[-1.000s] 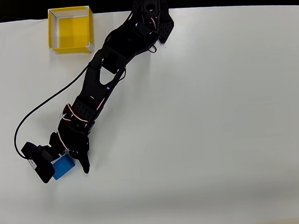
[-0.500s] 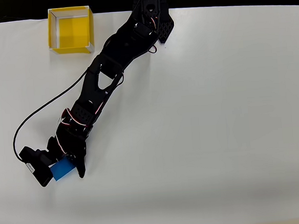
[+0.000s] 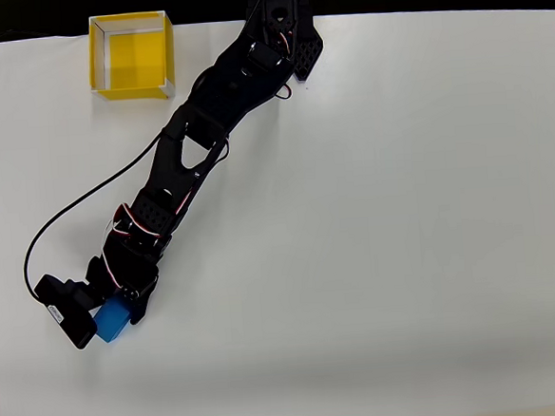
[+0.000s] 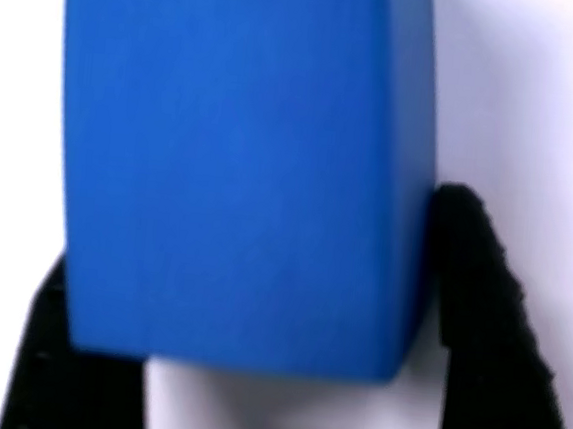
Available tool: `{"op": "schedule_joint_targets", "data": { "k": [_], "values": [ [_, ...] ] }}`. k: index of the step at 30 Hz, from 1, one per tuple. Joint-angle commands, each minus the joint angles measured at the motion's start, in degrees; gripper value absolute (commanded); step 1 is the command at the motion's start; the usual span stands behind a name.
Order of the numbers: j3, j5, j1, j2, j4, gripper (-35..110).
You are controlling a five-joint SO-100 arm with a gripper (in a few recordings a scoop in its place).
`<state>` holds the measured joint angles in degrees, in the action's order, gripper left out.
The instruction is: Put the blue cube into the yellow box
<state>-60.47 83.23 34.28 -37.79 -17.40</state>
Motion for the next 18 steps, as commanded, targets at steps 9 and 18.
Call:
{"op": "schedule_joint_targets", "data": {
  "k": [9, 18],
  "values": [
    [5.45, 1.14, 0.53, -3.52, 1.14, 17],
    [2.02, 1.41, 0.18, -10.28, -2.11, 16]
  ]
}}
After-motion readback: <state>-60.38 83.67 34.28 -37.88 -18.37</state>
